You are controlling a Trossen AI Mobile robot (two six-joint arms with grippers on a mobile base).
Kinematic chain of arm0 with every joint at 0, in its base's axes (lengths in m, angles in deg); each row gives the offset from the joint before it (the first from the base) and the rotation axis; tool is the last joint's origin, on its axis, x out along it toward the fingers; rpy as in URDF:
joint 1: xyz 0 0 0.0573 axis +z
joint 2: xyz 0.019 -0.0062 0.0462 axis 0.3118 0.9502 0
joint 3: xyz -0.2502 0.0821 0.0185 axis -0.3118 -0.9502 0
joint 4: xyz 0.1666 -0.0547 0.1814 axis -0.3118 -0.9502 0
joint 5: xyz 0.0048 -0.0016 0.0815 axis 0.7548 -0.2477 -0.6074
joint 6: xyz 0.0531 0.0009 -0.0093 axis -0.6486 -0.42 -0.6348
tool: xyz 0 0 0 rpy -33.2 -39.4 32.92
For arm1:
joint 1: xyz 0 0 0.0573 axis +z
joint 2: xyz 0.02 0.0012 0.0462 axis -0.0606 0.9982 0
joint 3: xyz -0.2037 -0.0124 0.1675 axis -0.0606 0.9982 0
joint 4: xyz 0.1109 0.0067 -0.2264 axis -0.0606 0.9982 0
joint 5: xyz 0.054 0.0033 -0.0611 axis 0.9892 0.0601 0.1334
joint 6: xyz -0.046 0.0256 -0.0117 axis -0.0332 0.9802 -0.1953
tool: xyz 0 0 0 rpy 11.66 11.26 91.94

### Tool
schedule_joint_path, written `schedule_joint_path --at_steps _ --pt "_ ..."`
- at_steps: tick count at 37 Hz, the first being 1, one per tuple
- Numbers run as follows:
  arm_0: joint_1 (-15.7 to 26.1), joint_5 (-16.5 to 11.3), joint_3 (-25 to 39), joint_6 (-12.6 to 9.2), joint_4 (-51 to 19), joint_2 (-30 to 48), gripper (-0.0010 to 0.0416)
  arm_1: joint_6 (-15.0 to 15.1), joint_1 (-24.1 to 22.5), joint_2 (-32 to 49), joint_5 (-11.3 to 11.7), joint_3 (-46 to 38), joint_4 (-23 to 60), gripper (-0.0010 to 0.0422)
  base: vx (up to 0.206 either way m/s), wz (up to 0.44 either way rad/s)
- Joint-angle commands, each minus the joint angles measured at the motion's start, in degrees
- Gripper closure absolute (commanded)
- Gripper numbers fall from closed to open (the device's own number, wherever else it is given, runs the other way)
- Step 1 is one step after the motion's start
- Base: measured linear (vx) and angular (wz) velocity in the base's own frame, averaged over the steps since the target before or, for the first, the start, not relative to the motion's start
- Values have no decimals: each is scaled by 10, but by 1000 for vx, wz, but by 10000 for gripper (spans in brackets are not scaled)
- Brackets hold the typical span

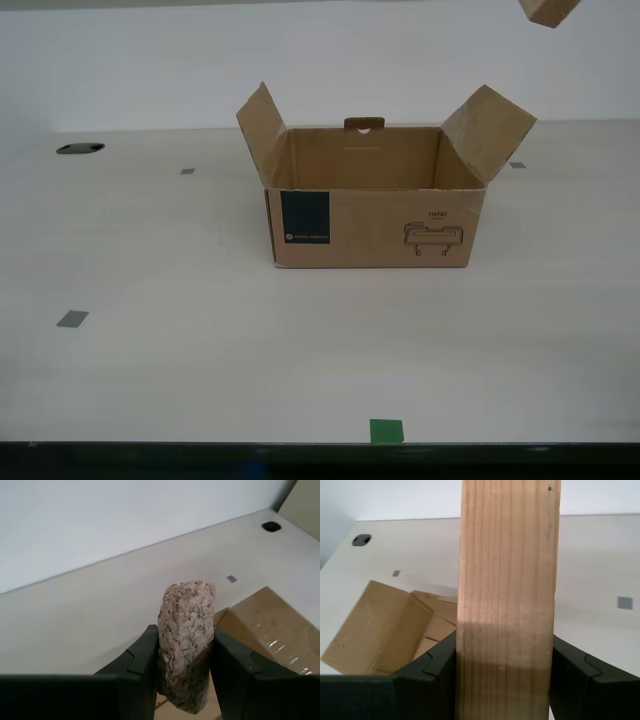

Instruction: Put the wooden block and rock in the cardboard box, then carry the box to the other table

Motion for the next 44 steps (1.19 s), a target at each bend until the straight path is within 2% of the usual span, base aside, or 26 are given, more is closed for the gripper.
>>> schedule_joint_path --at_steps 1,6,16,24,29,33,37,44 --pt "18 -4 1 -4 18 -1 407 4 -8 0 -3 -1 -22 413 0 0" --pt "44 -3 1 -9 35 -1 407 6 -16 0 -3 -1 -42 413 0 0" --pt "82 -3 1 -13 83 -1 407 34 -30 9 -3 3 -75 413 0 0" --pt "92 -3 -5 -13 99 -1 407 33 -41 8 -3 57 -150 413 0 0" --pt "94 -3 -42 -14 139 -1 407 33 -46 8 -8 106 -214 412 0 0" --pt "96 -3 -83 -20 177 -1 407 23 -46 8 -35 142 -251 412 0 0" --pt "98 -4 -126 -33 227 -1 407 5 -46 8 -35 171 -278 412 0 0" --pt "108 -4 -200 -45 322 -1 407 1 -49 8 -35 214 -338 412 0 0"
